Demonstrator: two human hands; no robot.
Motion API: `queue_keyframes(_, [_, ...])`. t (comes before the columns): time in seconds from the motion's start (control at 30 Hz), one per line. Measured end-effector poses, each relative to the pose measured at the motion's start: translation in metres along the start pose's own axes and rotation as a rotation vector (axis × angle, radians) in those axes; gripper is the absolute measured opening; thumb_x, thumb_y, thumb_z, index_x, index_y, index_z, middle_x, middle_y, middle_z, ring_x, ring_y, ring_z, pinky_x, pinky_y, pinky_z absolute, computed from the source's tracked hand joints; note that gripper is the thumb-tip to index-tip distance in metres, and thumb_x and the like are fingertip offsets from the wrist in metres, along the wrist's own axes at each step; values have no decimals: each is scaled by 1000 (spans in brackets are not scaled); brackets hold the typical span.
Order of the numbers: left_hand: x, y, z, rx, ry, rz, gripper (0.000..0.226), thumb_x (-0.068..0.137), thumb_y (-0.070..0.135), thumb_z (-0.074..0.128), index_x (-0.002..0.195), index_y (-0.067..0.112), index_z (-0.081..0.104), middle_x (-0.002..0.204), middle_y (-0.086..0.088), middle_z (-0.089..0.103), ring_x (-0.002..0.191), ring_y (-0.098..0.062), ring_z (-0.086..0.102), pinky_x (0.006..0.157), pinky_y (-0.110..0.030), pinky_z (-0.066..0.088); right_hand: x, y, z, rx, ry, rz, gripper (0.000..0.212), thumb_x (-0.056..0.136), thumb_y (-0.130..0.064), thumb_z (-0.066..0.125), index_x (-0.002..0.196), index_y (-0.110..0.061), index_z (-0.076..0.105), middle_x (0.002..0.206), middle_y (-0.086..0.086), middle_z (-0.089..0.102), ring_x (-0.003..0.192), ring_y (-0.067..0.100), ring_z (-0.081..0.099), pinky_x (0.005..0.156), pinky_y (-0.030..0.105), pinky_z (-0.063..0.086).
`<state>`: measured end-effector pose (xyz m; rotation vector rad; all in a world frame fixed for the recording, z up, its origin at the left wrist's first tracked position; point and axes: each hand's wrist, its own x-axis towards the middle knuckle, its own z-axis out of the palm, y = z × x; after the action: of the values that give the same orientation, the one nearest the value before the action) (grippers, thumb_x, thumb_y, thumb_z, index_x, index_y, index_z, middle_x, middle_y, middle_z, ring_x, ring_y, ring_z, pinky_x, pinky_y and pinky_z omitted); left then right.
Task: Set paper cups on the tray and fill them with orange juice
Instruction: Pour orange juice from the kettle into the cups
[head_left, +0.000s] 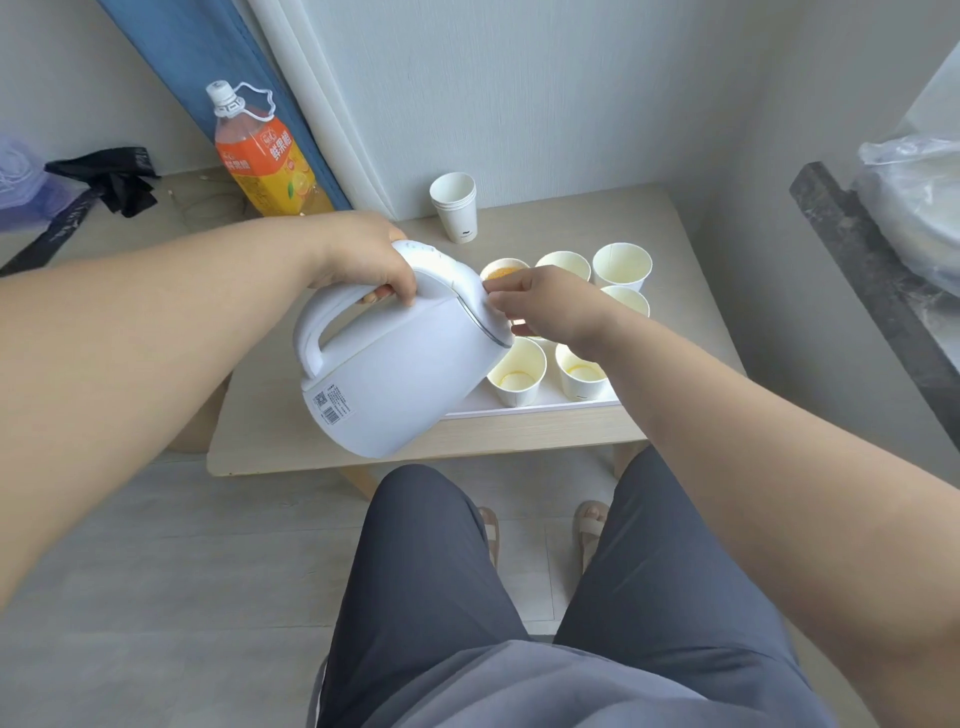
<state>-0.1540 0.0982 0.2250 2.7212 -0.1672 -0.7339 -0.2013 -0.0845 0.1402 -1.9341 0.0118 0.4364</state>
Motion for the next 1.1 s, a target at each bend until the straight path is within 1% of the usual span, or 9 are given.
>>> queue_keyframes(0.1, [3, 3, 5, 36, 6, -5, 21, 74, 4, 69, 65, 11, 51, 38, 2, 49, 44, -18, 43, 54, -25, 37, 0, 5, 0, 61, 17, 38, 32, 94, -18, 54, 123, -14, 64, 107, -1, 61, 102, 15, 54, 99, 35, 50])
queue_keyframes(0.23, [7, 7, 10, 74, 11, -7, 17, 72, 9, 72, 70, 12, 55, 40, 3, 51, 47, -20, 46, 57, -26, 38, 0, 15, 4, 113, 68, 50, 40, 84, -30, 65, 111, 0, 65, 89, 4, 58, 84, 19, 53, 102, 47, 45])
queue_keyframes(0.3, [8, 9, 13, 78, 10, -8, 16, 72, 10, 72, 72, 12, 56, 39, 4, 52, 47, -19, 47, 58, -26, 39, -2, 18, 6, 142, 89, 51, 47, 80, -34, 70, 111, 1, 65, 104, 15, 68, 98, 34, 60, 102, 50, 43])
queue_keyframes(0.43, [11, 12, 17, 112, 7, -13, 15, 71, 12, 73, 73, 12, 58, 45, 2, 54, 49, -20, 49, 63, -28, 40, -2, 25, 10, 196, 113, 55, 43, 83, -24, 72, 112, 7, 63, 124, 24, 56, 118, 37, 51, 101, 51, 43])
queue_keyframes(0.5, [12, 13, 19, 122, 2, -16, 14, 71, 12, 73, 75, 11, 60, 50, -2, 56, 52, -21, 49, 65, -29, 41, -2, 28, 10, 213, 114, 53, 41, 84, -20, 71, 112, 8, 62, 125, 26, 54, 116, 39, 51, 100, 49, 44])
queue_keyframes(0.57, [13, 14, 20, 136, -4, -24, 14, 70, 12, 73, 75, 10, 60, 54, -4, 58, 53, -23, 50, 65, -30, 42, -2, 29, 9, 228, 105, 57, 38, 84, -18, 70, 112, 6, 64, 124, 26, 55, 100, 37, 59, 99, 47, 46])
queue_keyframes(0.63, [14, 16, 20, 157, -4, -30, 14, 70, 13, 73, 72, 11, 59, 56, -6, 58, 54, -23, 50, 65, -30, 42, -2, 30, 10, 259, 98, 64, 35, 83, -19, 71, 112, 2, 67, 123, 24, 58, 87, 21, 56, 99, 45, 48])
queue_keyframes(0.8, [14, 20, 18, 204, 2, -32, 13, 71, 13, 70, 69, 11, 58, 59, -8, 59, 54, -23, 49, 66, -29, 41, 1, 32, 11, 371, 98, 97, 32, 82, -18, 73, 113, -8, 69, 120, 13, 66, 97, 16, 59, 93, 33, 53])
queue_keyframes(1.1, [13, 21, 12, 260, 6, -40, 11, 71, 15, 70, 70, 11, 60, 65, -10, 63, 57, -23, 52, 67, -31, 42, 9, 36, 13, 414, 84, 83, 37, 82, -20, 74, 116, -8, 68, 117, 7, 68, 114, 22, 62, 95, 34, 52])
